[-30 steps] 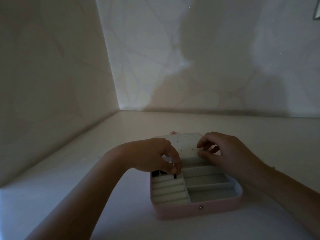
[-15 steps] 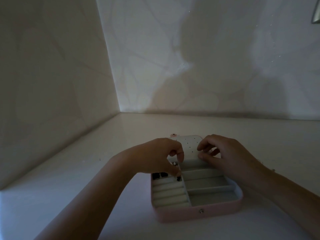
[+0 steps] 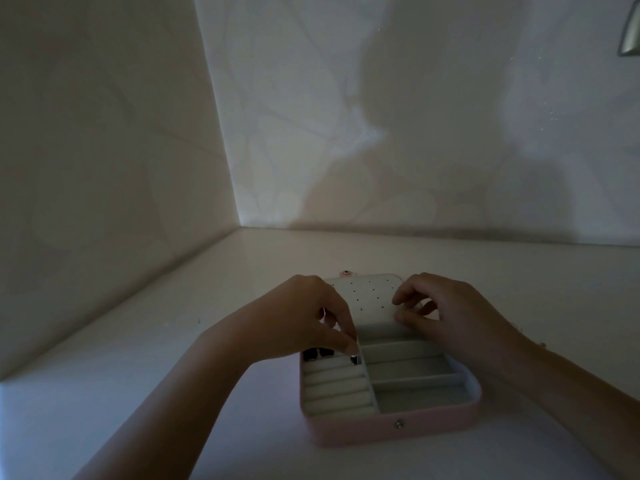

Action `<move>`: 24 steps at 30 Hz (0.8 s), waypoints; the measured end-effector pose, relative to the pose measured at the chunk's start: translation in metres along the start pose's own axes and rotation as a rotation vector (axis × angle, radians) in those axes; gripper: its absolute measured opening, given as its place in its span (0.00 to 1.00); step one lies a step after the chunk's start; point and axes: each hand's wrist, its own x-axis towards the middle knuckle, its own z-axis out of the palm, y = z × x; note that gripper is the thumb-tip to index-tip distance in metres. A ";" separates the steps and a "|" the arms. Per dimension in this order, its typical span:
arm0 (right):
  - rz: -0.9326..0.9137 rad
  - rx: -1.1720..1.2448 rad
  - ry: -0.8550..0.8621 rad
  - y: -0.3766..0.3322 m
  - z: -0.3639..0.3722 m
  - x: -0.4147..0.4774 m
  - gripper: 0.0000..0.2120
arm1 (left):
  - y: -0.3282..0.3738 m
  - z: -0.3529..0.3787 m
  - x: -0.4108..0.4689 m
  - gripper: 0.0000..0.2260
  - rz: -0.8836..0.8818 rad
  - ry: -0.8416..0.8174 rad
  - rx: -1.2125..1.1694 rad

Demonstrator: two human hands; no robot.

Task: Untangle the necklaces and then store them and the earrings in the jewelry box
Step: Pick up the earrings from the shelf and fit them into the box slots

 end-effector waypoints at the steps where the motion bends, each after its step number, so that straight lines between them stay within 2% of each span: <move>1: 0.001 0.003 -0.001 0.000 0.000 0.000 0.08 | 0.001 0.002 0.000 0.03 -0.006 -0.011 0.018; 4: -0.005 -0.002 -0.001 0.001 -0.001 0.000 0.08 | 0.004 0.006 0.001 0.07 -0.029 -0.020 0.058; 16: -0.043 -0.004 0.006 0.008 0.002 0.002 0.09 | 0.012 0.003 0.000 0.08 -0.006 -0.040 0.152; 24: -0.051 0.016 0.008 0.008 0.001 0.001 0.09 | 0.016 0.008 0.003 0.11 -0.103 0.010 0.239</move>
